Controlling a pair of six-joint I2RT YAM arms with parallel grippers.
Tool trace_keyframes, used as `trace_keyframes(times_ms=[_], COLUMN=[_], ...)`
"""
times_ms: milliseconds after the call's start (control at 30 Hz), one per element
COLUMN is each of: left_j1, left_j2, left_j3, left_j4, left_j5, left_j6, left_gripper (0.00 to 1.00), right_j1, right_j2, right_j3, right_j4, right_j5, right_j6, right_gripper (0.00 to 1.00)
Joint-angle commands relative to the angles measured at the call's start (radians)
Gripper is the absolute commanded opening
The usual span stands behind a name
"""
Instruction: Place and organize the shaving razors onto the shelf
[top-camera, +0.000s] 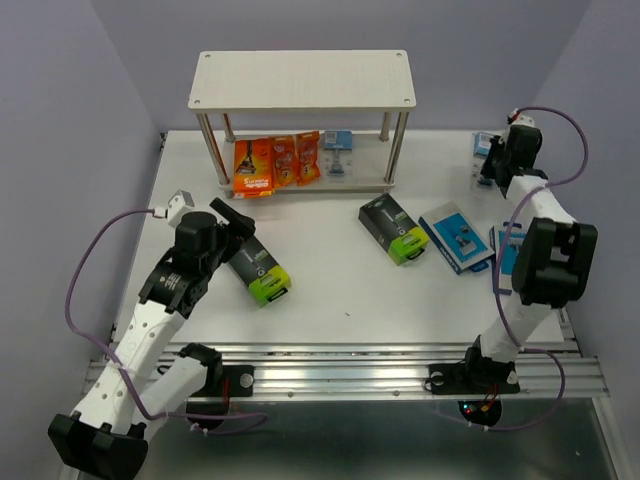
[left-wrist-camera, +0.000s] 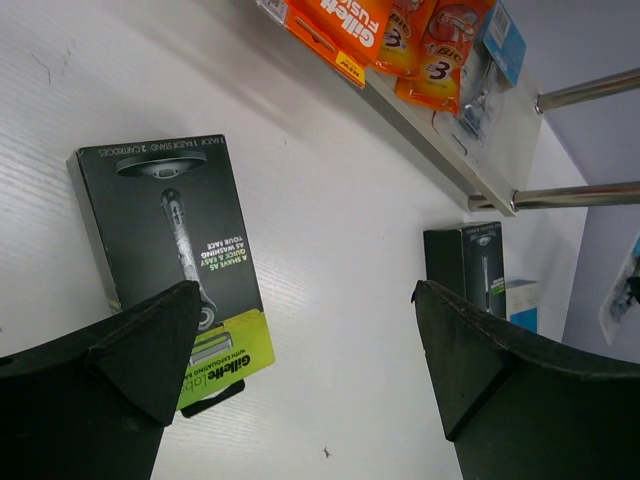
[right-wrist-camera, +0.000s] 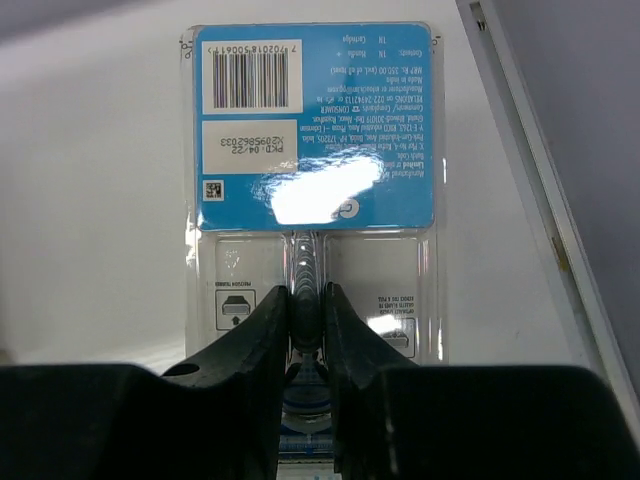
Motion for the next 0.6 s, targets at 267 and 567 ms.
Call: trace_keyframes(times_ms=[267,567], left_j1=[0.006,0.007], left_j2=[-0.005,0.059], left_j3=[0.030,0.040], left_j4=[0.034,0.089], left_j5=[0.025,0.103], left_j6=[0.121,0.204], left_gripper=[0.99,0.99], right_j1=[0.148,0.424], right_j2=[-0.600,-0.796], right_j3=[-0.500,-0.630], right_j4=[0.130,-0.017], right_j5=[-0.324,-0.373], right_j6=[0.377,0.406], right_gripper=[0.01,0.02])
